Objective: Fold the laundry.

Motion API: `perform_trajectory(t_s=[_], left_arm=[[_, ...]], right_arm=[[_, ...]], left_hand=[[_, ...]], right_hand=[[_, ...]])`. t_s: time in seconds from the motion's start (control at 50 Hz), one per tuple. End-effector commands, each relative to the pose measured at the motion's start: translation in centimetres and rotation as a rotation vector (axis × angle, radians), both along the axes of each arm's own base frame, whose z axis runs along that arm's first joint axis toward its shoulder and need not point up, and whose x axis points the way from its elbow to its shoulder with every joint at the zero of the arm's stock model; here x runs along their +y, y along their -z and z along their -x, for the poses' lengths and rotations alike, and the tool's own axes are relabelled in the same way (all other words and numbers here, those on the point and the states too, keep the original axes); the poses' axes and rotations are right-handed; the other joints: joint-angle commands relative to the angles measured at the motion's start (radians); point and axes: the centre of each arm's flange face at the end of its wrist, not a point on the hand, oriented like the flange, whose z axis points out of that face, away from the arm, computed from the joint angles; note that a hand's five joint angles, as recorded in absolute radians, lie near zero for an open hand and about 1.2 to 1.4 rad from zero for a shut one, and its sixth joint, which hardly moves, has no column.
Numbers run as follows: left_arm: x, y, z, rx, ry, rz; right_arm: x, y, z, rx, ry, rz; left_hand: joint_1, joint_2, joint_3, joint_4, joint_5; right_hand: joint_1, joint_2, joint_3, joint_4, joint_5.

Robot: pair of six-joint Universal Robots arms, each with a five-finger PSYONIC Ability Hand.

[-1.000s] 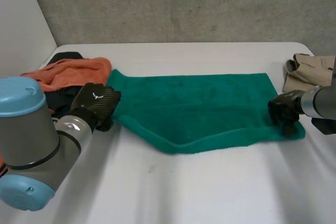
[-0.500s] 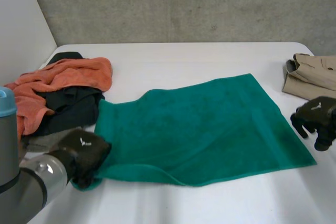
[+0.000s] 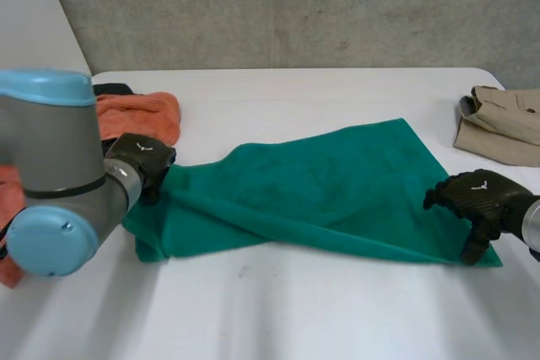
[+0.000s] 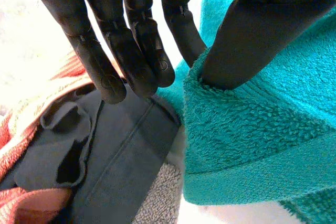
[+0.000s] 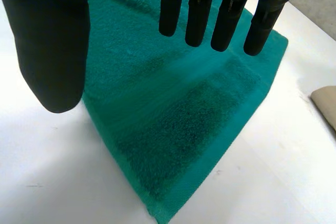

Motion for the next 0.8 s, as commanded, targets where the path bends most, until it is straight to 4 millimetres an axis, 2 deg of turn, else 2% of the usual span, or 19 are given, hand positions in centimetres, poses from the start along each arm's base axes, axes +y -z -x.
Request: perform_trajectory(t_s=[0.02, 0.22, 0.42, 0.62, 0.66, 0.74, 0.8], left_arm=[[-0.9, 1.3, 0.2, -0.041, -0.03, -0.048], [-1.1, 1.3, 0.1, -0.042, -0.036, -0.048], [-1.3, 1.4, -0.2, -0.047, -0.041, -0.055], [-0.9, 1.2, -0.2, -0.04, -0.037, -0.057], [-0.8, 1.3, -0.2, -0.041, -0.036, -0.059], [-0.6, 1.2, -0.2, -0.04, -0.033, -0.062], [0.0, 0.6, -0.4, -0.038, -0.031, -0.059]], right_arm=[[-0.1, 1.2, 0.0, -0.008, -0.001, 0.027], [0.0, 2.3, -0.1, -0.01, -0.005, -0.01], [0.9, 2.5, -0.2, -0.02, -0.014, -0.035], [0.6, 4.3, -0.1, -0.013, -0.016, -0.006], [0.4, 4.6, -0.1, -0.009, -0.015, 0.021], [-0.8, 4.6, 0.2, -0.003, 0.001, 0.126], [-1.7, 3.4, 0.6, -0.049, 0.042, 0.213]], left_hand=[[0.25, 0.199, 0.204, 0.197, 0.241], [0.25, 0.199, 0.204, 0.197, 0.241], [0.25, 0.199, 0.204, 0.197, 0.241], [0.25, 0.199, 0.204, 0.197, 0.241], [0.25, 0.199, 0.204, 0.197, 0.241], [0.25, 0.199, 0.204, 0.197, 0.241], [0.25, 0.199, 0.204, 0.197, 0.241]], right_hand=[[-0.018, -0.014, -0.014, 0.009, 0.032], [0.032, 0.036, 0.036, 0.059, 0.082], [0.073, 0.077, 0.077, 0.1, 0.123], [0.237, 0.242, 0.241, 0.265, 0.288], [0.395, 0.4, 0.399, 0.423, 0.446], [0.958, 0.963, 0.962, 0.986, 1.009], [0.96, 0.964, 0.964, 0.988, 1.01]])
